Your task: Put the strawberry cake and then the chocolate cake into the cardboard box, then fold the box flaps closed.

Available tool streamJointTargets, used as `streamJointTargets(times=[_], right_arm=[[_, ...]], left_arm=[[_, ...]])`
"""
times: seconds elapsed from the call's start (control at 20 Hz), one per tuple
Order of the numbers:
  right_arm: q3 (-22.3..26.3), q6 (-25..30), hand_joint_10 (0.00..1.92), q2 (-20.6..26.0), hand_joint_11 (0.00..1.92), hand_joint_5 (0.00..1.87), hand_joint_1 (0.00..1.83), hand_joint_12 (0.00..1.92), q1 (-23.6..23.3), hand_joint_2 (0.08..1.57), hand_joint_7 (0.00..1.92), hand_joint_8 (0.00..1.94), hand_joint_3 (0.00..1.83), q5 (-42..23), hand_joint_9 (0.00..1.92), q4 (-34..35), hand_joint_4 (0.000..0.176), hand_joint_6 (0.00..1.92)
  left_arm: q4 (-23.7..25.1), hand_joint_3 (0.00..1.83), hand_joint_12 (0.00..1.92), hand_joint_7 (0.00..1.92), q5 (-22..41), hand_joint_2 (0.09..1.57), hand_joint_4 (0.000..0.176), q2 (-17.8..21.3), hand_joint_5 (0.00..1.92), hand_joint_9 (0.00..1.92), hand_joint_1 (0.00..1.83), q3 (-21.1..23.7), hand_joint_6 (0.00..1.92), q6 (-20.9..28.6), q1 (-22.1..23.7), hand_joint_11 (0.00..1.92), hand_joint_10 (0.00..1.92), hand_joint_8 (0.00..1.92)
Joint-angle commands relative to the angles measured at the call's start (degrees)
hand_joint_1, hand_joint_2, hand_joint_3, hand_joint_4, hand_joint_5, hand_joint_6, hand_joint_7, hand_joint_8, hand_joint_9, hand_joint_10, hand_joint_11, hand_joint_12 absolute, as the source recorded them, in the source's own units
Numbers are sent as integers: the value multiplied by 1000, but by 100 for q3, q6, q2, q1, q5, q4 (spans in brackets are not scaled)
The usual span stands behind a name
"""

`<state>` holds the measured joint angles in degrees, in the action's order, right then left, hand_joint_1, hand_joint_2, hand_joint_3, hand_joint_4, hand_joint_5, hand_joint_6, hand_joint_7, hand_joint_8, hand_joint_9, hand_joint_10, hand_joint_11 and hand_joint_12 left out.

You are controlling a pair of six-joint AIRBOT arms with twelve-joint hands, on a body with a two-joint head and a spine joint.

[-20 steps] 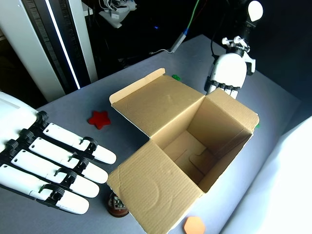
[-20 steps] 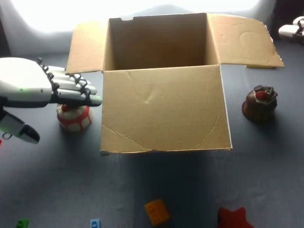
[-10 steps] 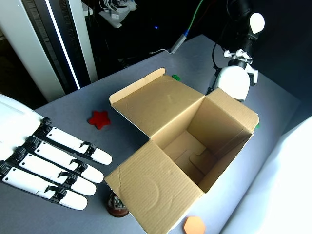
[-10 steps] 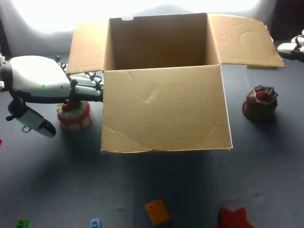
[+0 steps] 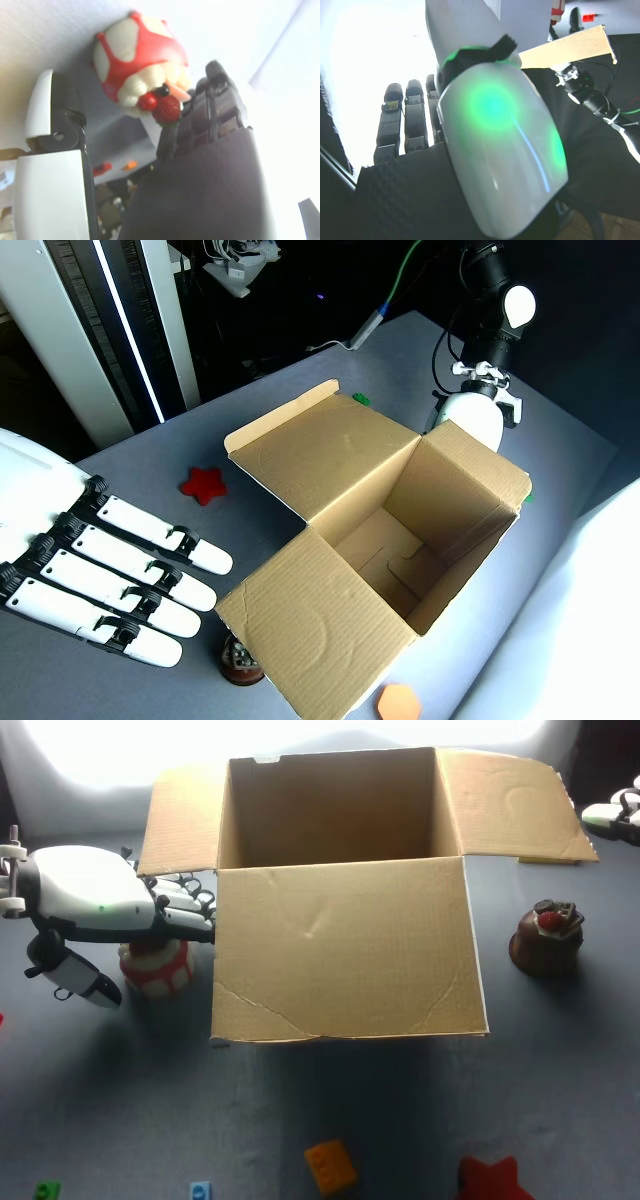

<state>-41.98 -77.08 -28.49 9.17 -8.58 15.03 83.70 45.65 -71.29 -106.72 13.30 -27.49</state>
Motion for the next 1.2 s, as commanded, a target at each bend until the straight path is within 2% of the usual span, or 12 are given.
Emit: streamJointTargets(times=[0.0,0.1,0.25,0.3,0.35,0.4,0.45,0.5,0.6,0.8,1.0,1.15], right_arm=[[1,-48,9,67,0,0,1245,0,-56,1087,64,15,8,-672,26,-9,49,0],[7,-49,11,67,0,0,1235,0,-60,1097,66,12,12,-680,35,-9,45,0],[10,-51,13,68,0,1,1232,0,-60,1098,78,10,11,-685,47,-10,39,0],[11,-52,10,68,0,0,1216,0,-60,1107,69,5,15,-687,44,-10,40,0],[13,-53,6,68,0,0,1207,0,-60,1115,58,0,18,-689,36,-10,40,0],[15,-56,7,69,2,0,1216,1,-60,1110,73,6,15,-690,40,-10,40,0],[17,-59,6,69,0,0,1243,0,-60,1105,74,6,12,-690,38,-10,37,0],[22,-67,10,70,0,0,1271,0,-60,1089,92,11,4,-690,49,-10,35,0],[29,-75,9,71,18,3,1270,9,-60,1077,94,9,0,-691,50,-10,40,1],[41,-87,5,72,42,26,1228,29,-60,1086,94,5,2,-696,46,-10,37,10],[41,-91,8,72,0,88,1268,301,-60,1063,110,9,0,-706,66,-10,28,15],[41,-100,1,73,0,54,1240,218,-60,1079,89,0,1,-717,59,-10,33,2]], left_arm=[[-315,0,1185,244,129,1009,78,8,221,338,1190,-47,31,-27,4,0,80,28],[-305,0,1406,409,129,1003,89,-18,356,486,1226,-75,41,-27,-17,41,159,54],[-305,5,1564,576,130,1040,60,-21,596,379,1284,-60,33,-27,-24,261,1002,56],[-305,0,1666,377,130,1071,47,-20,521,309,1272,-53,438,-27,-25,309,1322,665],[-305,0,1745,240,131,1083,35,-20,406,278,1286,-47,870,-27,-25,327,1480,1075],[-305,1,1835,215,133,1094,21,-19,373,299,1299,-42,1138,-25,-28,355,1601,1301],[-305,6,1904,229,134,1114,0,-18,395,331,1350,-35,1248,-25,-33,391,1720,1446],[-306,9,1910,420,135,1285,0,-10,550,546,1291,-15,1454,-22,-38,430,1744,1640],[-306,0,1804,557,135,1310,0,18,598,608,1284,44,1538,-21,-49,426,1667,1598],[-306,0,1743,552,135,1309,0,199,638,591,1293,265,1429,-8,-56,393,1693,1673],[-82,0,1673,558,184,1299,0,546,682,592,1297,570,1449,48,117,431,1662,1607],[337,3,1757,540,243,1307,0,803,659,587,1304,712,1369,222,347,443,1724,1713]])
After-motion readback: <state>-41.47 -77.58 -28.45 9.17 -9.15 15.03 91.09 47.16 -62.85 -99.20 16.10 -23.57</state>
